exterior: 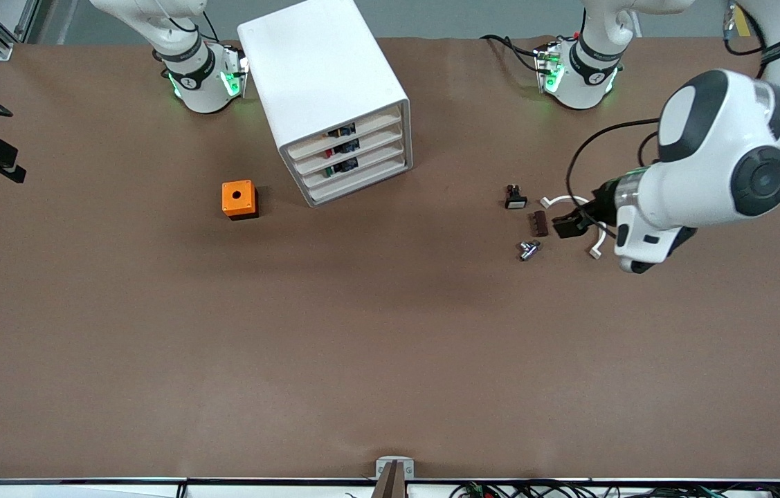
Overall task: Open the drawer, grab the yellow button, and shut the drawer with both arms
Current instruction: 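Move the left gripper toward the white drawer unit's drawer front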
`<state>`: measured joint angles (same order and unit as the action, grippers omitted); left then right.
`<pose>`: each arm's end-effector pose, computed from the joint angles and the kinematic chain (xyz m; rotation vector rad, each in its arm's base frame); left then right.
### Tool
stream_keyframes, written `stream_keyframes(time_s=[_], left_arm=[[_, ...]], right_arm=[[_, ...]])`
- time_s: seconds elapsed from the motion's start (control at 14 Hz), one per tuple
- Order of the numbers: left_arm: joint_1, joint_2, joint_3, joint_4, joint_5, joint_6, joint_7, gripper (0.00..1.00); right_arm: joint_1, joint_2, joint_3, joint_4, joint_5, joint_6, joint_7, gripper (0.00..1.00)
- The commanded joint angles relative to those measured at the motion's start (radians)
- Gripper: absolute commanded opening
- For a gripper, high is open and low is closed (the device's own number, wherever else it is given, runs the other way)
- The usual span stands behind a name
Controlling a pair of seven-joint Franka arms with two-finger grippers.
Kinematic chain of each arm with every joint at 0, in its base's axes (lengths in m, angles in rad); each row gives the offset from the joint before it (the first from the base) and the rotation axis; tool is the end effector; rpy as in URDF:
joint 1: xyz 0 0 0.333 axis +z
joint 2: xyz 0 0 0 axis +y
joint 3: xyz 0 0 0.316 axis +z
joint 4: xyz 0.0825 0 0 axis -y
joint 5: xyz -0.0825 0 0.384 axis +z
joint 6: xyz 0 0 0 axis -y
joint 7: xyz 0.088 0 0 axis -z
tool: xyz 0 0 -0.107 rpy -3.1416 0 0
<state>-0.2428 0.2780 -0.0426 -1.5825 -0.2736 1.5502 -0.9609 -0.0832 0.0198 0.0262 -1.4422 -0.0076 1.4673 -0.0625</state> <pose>0.5777 -0.1976 0.4592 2.8345 1.0551 -0.6385 0.5491 -0.0324 0.6645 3.1342 0.0073 0.0076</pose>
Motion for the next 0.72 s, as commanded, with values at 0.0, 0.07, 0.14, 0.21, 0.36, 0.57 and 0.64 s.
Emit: stream_keyframes(time_s=[0.0, 0.07, 0.14, 0.21, 0.36, 0.57, 0.64], left_arm=[[-0.029, 0.104, 0.0, 0.084, -0.079, -0.021, -0.23, 1.0], [-0.035, 0.124, -0.011, 0.084, -0.119, -0.021, -0.31, 1.0], [-0.035, 0.141, -0.034, 0.084, -0.154, -0.028, -0.391, 1.0], [-0.035, 0.165, -0.061, 0.085, -0.171, -0.039, -0.465, 1.0], [-0.033, 0.222, -0.107, 0.125, -0.249, -0.09, -0.631, 1.0], [-0.036, 0.298, -0.184, 0.16, -0.344, -0.113, -0.838, 1.0], [-0.035, 0.332, -0.215, 0.165, -0.357, -0.113, -0.923, 1.0]], right_arm=[[-0.021, 0.006, 0.014, 0.014, -0.002, -0.012, 0.006, 1.0], [-0.023, 0.006, 0.014, 0.014, -0.002, -0.01, 0.006, 1.0], [-0.024, 0.006, 0.014, 0.014, -0.002, -0.01, 0.006, 1.0], [-0.024, 0.006, 0.014, 0.014, -0.002, -0.011, 0.006, 1.0], [-0.024, 0.006, 0.014, 0.014, -0.002, -0.012, 0.004, 1.0], [-0.024, 0.006, 0.014, 0.014, -0.002, -0.01, 0.004, 1.0], [-0.024, 0.006, 0.014, 0.014, -0.002, -0.011, 0.004, 1.0]])
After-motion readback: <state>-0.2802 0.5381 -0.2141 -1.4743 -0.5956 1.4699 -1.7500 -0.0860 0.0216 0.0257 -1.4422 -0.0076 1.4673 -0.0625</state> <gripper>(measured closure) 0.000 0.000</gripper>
